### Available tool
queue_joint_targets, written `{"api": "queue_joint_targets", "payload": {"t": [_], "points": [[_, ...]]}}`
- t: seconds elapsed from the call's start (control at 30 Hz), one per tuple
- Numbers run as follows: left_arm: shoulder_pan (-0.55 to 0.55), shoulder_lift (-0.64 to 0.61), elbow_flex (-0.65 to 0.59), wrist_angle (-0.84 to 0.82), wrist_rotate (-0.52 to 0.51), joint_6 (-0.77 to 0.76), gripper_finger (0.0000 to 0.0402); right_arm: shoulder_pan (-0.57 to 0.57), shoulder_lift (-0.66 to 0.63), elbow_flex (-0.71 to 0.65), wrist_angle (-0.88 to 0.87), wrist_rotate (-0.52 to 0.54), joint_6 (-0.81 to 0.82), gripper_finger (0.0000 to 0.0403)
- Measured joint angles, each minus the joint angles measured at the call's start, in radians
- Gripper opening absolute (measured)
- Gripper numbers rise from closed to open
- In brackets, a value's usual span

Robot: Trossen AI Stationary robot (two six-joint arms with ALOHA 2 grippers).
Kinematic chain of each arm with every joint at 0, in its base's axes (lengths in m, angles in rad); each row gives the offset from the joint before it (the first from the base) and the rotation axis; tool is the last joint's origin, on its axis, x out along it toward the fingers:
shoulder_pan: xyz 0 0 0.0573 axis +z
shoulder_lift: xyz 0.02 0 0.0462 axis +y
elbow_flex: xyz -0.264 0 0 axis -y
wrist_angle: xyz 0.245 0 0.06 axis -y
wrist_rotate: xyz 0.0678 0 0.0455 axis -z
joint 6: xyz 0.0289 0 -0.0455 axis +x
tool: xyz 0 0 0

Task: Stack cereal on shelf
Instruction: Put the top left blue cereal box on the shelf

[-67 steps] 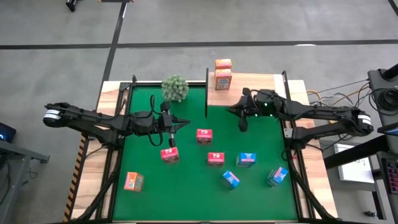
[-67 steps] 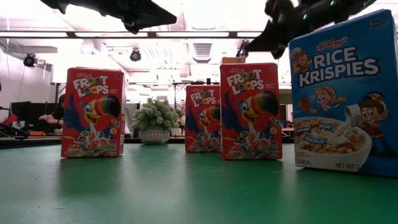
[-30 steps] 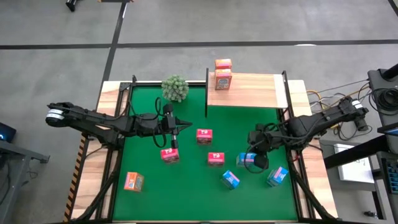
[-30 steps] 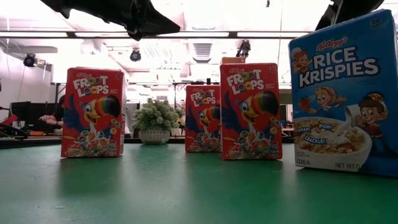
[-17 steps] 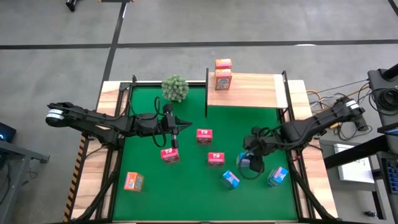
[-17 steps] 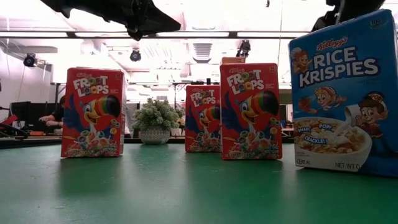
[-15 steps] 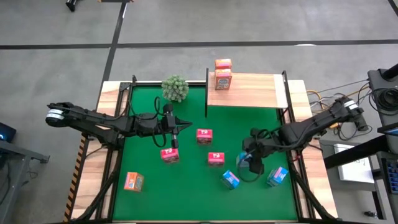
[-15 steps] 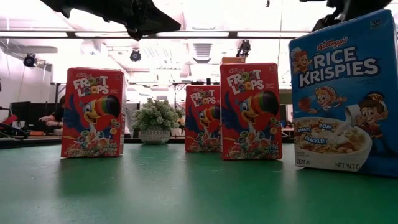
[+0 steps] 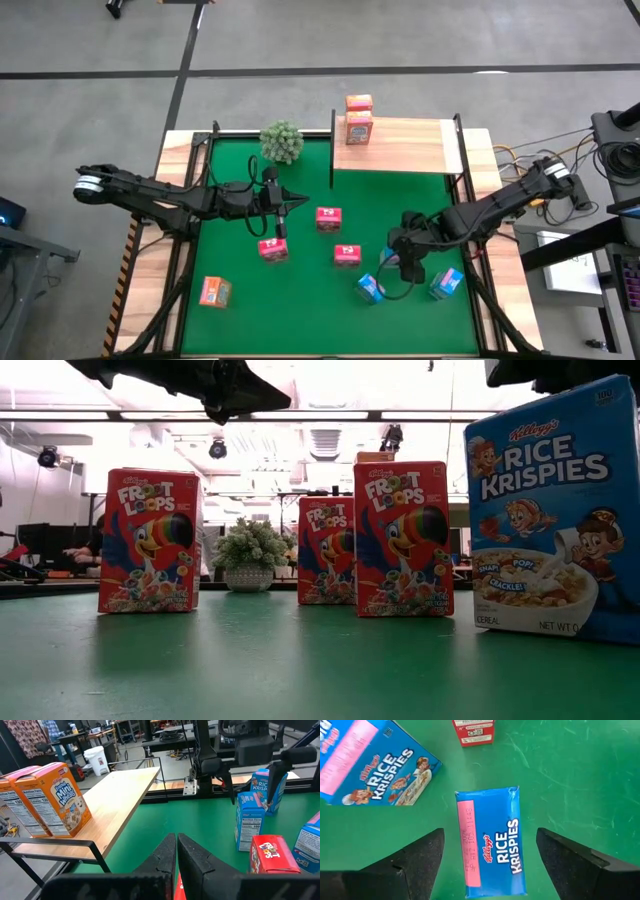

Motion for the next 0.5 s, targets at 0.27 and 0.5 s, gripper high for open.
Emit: {"api": "queue_joint_targets", "payload": {"t": [0.27,0.5], "points": [[0.0,0.0,0.0,0.001,0.0,0.008,0.0,0.0,0.067,-0.001,0.002,0.001,-0.01,0.0282],[0.0,0.0,0.0,0.001,0.0,0.008,0.0,0.0,0.081,-0.001,0.001,0.001,-0.012,0.0253]]}}
